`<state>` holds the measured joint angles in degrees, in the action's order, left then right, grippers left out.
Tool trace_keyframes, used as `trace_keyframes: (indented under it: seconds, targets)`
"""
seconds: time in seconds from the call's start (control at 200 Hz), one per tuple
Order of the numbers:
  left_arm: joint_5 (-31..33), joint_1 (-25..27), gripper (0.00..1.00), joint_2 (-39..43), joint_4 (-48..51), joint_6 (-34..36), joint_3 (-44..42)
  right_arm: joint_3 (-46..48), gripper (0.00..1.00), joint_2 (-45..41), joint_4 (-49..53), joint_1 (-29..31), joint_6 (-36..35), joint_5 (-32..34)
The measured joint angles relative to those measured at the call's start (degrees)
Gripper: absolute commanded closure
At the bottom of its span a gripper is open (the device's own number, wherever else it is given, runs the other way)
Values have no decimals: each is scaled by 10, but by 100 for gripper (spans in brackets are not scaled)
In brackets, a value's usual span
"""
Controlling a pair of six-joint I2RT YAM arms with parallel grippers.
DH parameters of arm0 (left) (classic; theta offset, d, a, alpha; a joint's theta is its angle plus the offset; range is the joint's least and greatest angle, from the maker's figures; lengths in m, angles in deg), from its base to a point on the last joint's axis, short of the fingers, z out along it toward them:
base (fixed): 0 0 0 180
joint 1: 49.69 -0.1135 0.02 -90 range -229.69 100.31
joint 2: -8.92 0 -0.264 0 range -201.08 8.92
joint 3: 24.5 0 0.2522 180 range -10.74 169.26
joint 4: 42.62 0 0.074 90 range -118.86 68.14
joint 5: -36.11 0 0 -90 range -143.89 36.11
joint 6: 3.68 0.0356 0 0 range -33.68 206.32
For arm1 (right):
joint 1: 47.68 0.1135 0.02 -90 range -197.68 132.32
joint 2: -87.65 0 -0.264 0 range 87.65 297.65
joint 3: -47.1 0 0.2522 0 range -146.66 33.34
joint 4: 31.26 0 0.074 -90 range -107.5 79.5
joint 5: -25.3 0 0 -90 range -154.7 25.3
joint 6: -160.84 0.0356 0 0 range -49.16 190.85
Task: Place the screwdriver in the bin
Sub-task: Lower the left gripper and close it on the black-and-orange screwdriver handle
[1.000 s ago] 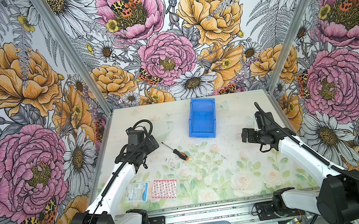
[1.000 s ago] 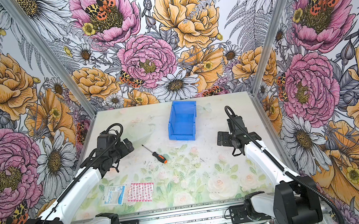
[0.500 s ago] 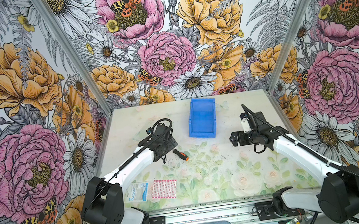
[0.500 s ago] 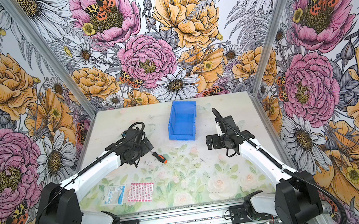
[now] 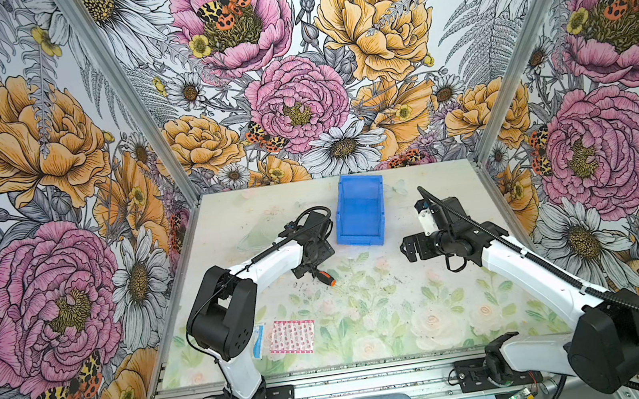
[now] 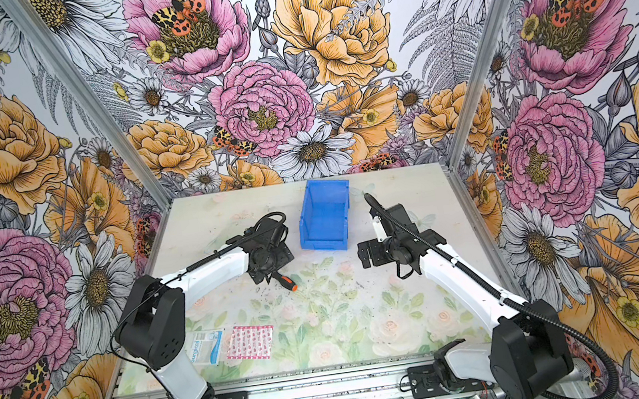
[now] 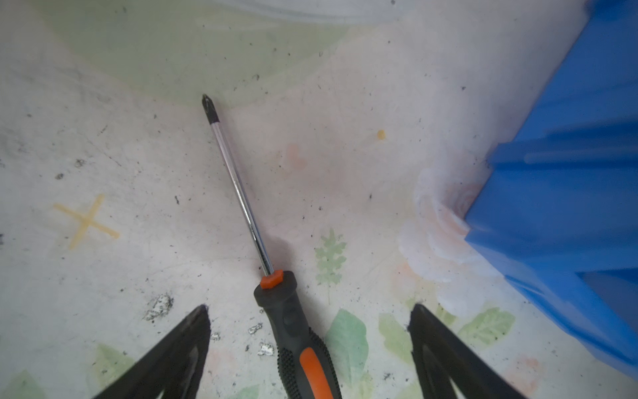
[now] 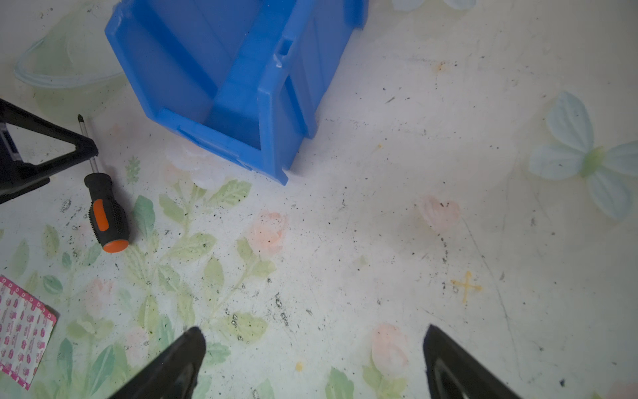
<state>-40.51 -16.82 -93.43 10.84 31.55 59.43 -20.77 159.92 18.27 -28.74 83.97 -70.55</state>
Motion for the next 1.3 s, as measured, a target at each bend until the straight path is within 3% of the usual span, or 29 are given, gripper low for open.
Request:
trace_keyframes:
  seconds: [0.6,0.791,0.916,1.296]
  targets:
    - [-4,31,35,-65,12,-23,4,-29,0,25,-12,17,-23,-16]
    - [-1,35,49,-65,14,-26,4,-30,0,21,-13,19,-26,-16]
    - [8,41,66,-65,23,-28,2,-30,0,10,-13,19,-32,-15]
    - [17,44,89,-64,25,-28,0,-30,1,-4,-13,19,-38,-15]
